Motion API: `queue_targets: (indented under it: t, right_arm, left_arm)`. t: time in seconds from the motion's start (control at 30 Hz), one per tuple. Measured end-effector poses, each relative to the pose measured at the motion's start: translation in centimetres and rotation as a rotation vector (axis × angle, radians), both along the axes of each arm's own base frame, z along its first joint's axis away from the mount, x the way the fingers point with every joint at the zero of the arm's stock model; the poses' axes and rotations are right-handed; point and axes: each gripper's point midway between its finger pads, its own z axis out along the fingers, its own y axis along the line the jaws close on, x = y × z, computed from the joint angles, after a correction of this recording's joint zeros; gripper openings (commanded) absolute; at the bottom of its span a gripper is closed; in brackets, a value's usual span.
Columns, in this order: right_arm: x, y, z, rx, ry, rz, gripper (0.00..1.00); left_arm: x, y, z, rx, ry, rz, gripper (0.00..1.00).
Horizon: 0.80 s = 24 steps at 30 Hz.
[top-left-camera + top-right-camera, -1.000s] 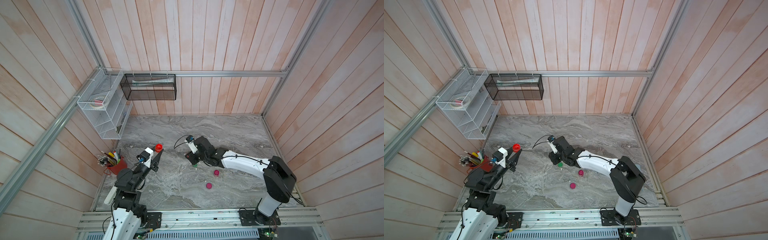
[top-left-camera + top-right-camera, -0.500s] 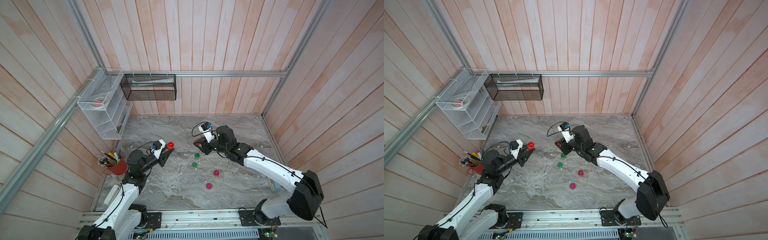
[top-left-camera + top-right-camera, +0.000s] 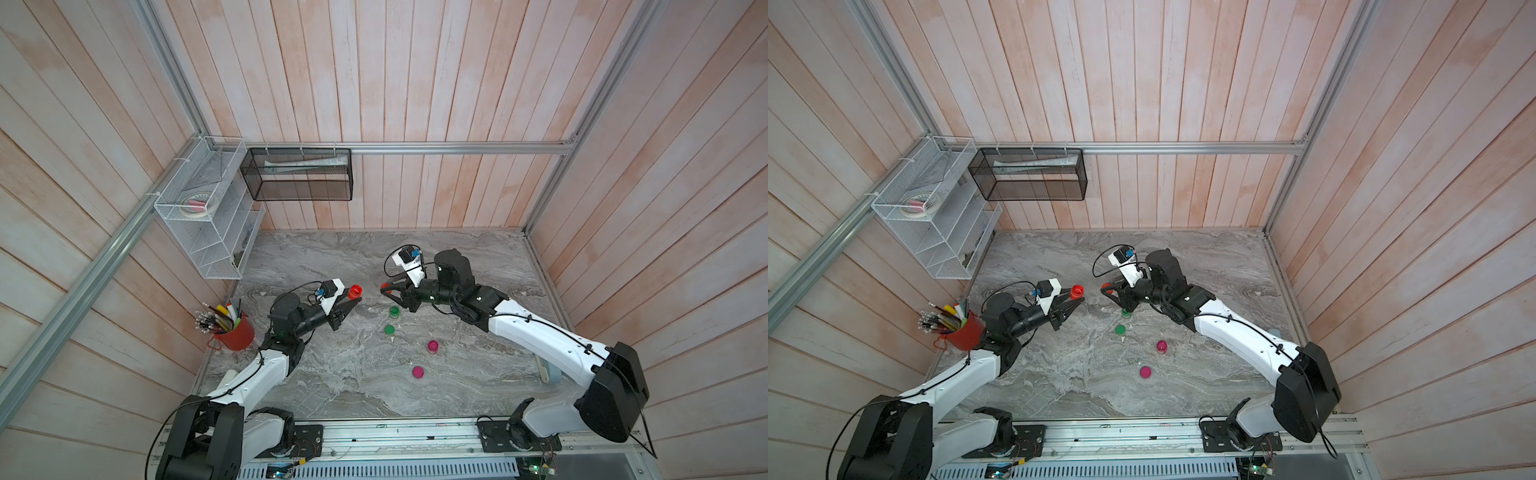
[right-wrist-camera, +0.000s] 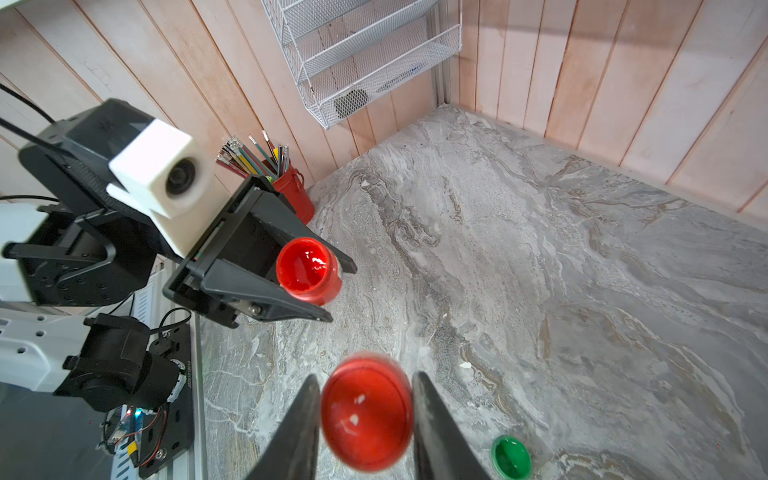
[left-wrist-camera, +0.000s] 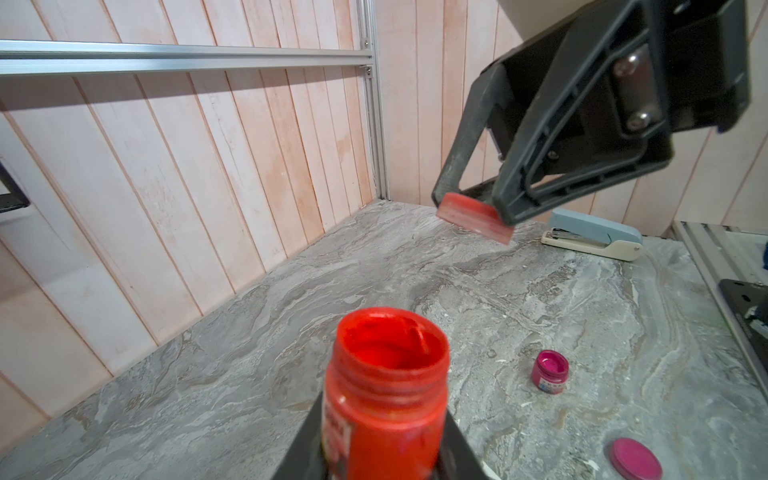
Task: Close the paint jar lid
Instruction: Pick up the lid from the center of the board, then close the lid on the paint jar.
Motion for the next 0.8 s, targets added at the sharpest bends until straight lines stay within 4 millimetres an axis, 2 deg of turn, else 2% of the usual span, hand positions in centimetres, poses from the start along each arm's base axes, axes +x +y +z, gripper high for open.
queue_targets:
  t: [0.37,0.8]
  right_arm:
    - [-0.8,1.5,2.3,0.048,-0.032,0.056,0.33]
    - [-1.5,3.8,2.1,0.044,-0.028,0.103,0.33]
  left_arm:
    - [-0.5,-1.3,0.4,-0.002,-0.044,-0.046,0.28]
    - [-0.9,-1.8,0.6,0.001,-0.063,-0.066,0.28]
